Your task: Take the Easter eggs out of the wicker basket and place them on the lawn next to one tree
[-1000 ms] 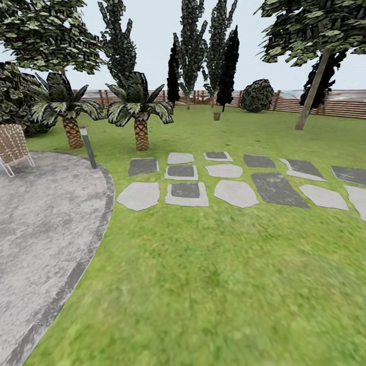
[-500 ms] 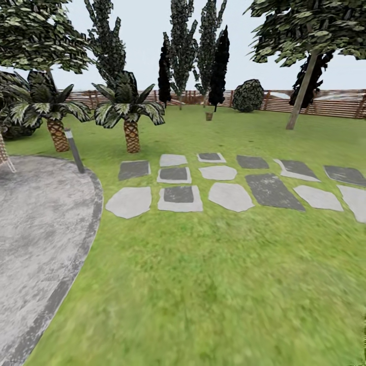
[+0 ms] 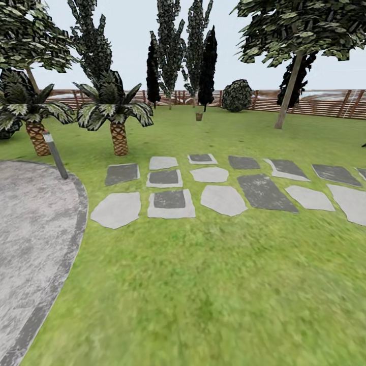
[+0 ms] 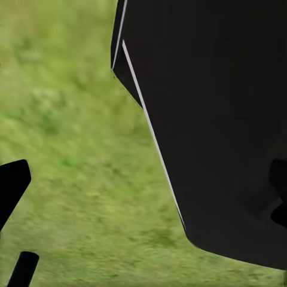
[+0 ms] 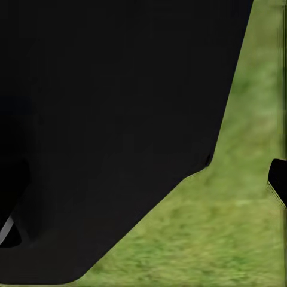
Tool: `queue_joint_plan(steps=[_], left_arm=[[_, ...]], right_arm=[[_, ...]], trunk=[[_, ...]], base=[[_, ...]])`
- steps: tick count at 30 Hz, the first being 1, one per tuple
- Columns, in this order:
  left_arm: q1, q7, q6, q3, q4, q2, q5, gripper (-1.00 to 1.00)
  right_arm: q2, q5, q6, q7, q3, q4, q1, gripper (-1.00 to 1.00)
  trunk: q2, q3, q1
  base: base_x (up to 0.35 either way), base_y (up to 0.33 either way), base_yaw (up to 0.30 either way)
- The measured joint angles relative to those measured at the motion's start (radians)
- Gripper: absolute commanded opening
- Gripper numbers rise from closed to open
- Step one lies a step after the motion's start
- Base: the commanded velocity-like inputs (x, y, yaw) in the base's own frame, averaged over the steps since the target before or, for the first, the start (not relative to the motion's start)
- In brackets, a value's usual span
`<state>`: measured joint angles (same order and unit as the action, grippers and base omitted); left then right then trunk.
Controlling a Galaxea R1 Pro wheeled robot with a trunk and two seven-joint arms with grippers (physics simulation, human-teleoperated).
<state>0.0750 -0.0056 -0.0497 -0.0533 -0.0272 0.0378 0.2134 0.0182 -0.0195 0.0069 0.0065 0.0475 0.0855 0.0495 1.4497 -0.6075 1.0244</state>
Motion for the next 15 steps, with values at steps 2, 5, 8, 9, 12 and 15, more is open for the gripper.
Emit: queue_joint_plan(steps=[2, 5, 8, 9, 12, 15], left_arm=[[0.000, 0.000, 0.000, 0.000, 0.000, 0.000, 0.000, 1.00], [0.000, 0.000, 0.000, 0.000, 0.000, 0.000, 0.000, 1.00], [0.000, 0.000, 0.000, 0.000, 0.000, 0.000, 0.000, 1.00], [0.000, 0.000, 0.000, 0.000, 0.000, 0.000, 0.000, 1.00], [0.000, 0.000, 0.000, 0.000, 0.000, 0.000, 0.001, 1.00], [0.000, 0.000, 0.000, 0.000, 0.000, 0.000, 0.000, 1.00]], right_arm=[[0.000, 0.000, 0.000, 0.000, 0.000, 0.000, 0.000, 1.00], [0.000, 0.000, 0.000, 0.000, 0.000, 0.000, 0.000, 1.00], [0.000, 0.000, 0.000, 0.000, 0.000, 0.000, 0.000, 1.00], [0.000, 0.000, 0.000, 0.000, 0.000, 0.000, 0.000, 1.00], [0.000, 0.000, 0.000, 0.000, 0.000, 0.000, 0.000, 1.00], [0.000, 0.000, 0.000, 0.000, 0.000, 0.000, 0.000, 1.00]], trunk=[[0.000, 0.000, 0.000], [0.000, 0.000, 0.000], [0.000, 0.000, 0.000], [0.000, 0.000, 0.000], [0.000, 0.000, 0.000], [0.000, 0.000, 0.000]], base=[[0.331, 0.000, -0.001], [0.331, 0.000, 0.000], [0.331, 0.000, 0.000], [0.331, 0.000, 0.000], [0.331, 0.000, 0.000], [0.331, 0.000, 0.000]])
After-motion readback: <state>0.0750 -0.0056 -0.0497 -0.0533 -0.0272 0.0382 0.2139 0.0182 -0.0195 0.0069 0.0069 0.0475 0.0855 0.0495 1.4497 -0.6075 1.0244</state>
